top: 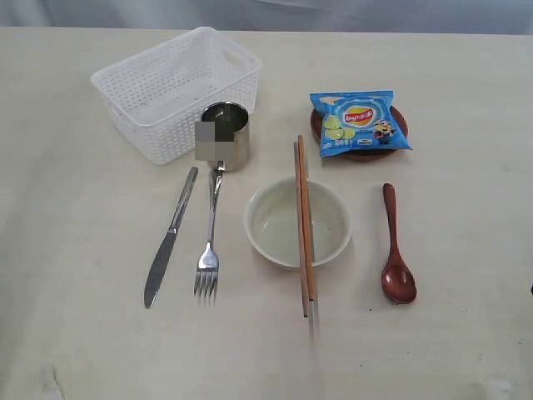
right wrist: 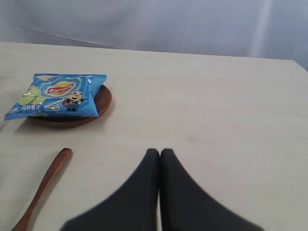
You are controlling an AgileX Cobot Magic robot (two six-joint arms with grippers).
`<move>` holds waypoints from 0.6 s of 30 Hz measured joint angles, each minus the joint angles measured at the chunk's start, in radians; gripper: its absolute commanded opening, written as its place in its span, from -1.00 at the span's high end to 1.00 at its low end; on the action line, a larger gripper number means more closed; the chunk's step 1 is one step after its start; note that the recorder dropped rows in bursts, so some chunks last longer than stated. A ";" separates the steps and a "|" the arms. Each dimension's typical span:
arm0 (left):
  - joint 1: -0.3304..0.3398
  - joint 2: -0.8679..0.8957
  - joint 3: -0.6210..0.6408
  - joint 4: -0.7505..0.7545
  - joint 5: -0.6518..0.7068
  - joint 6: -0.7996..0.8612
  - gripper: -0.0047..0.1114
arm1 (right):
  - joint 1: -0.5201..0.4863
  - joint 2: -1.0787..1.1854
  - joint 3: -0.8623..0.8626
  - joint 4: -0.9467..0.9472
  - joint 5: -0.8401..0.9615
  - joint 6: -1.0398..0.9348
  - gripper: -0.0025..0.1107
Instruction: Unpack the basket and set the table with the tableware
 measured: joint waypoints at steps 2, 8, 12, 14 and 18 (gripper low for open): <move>0.000 0.000 0.000 0.000 0.000 0.003 0.92 | 0.000 0.000 0.000 0.000 0.000 0.000 0.95; 0.000 -0.045 0.059 -0.004 -0.041 0.143 0.92 | 0.000 0.000 0.000 0.000 0.000 0.000 0.95; 0.001 -0.116 0.127 -0.007 -0.046 0.235 0.92 | 0.000 0.000 0.000 0.000 0.000 0.000 0.95; 0.001 -0.142 0.156 -0.007 -0.050 0.267 0.92 | 0.000 0.000 0.000 0.000 0.000 0.000 0.95; 0.001 -0.150 0.207 -0.007 -0.050 0.311 0.92 | 0.000 0.000 0.000 0.000 0.000 0.000 0.95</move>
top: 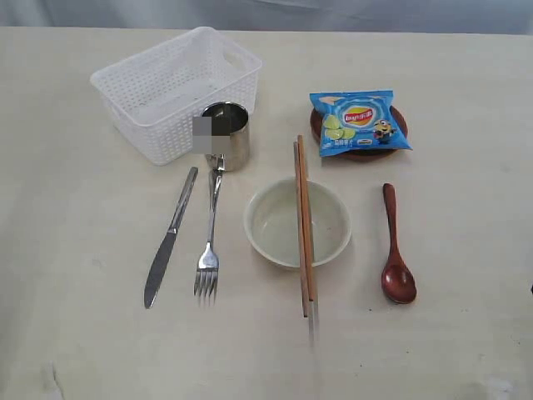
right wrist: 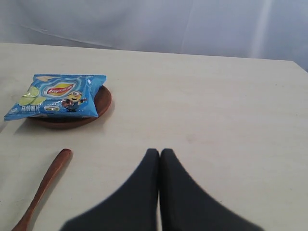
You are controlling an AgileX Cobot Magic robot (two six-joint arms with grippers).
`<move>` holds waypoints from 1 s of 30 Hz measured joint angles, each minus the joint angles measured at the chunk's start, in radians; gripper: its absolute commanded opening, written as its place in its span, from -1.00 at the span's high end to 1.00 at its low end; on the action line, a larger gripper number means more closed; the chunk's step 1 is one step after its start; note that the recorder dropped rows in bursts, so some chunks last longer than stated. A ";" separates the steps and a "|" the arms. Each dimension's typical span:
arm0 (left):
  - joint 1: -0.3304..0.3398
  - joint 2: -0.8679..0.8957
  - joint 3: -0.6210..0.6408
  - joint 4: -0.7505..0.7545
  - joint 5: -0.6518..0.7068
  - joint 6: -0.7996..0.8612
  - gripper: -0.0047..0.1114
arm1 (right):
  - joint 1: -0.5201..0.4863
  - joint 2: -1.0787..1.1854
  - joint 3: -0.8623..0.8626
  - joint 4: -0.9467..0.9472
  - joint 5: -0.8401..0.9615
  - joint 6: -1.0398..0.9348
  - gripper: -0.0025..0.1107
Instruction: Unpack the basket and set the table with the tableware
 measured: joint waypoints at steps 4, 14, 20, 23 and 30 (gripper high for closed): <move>0.000 -0.002 0.049 0.004 0.000 0.010 0.92 | 0.000 0.000 0.000 0.000 0.000 0.000 0.95; 0.000 -0.002 0.070 0.004 0.029 0.015 0.92 | 0.000 0.000 0.000 0.000 0.000 0.000 0.95; 0.000 -0.002 0.070 0.004 0.114 0.015 0.92 | 0.000 0.000 0.000 0.000 0.000 0.000 0.95; 0.000 -0.002 0.070 0.004 0.121 0.015 0.92 | 0.000 0.000 0.000 0.000 0.000 0.000 0.95; 0.000 -0.002 0.070 0.004 0.123 0.015 0.92 | 0.000 0.000 0.000 0.000 0.000 0.000 0.95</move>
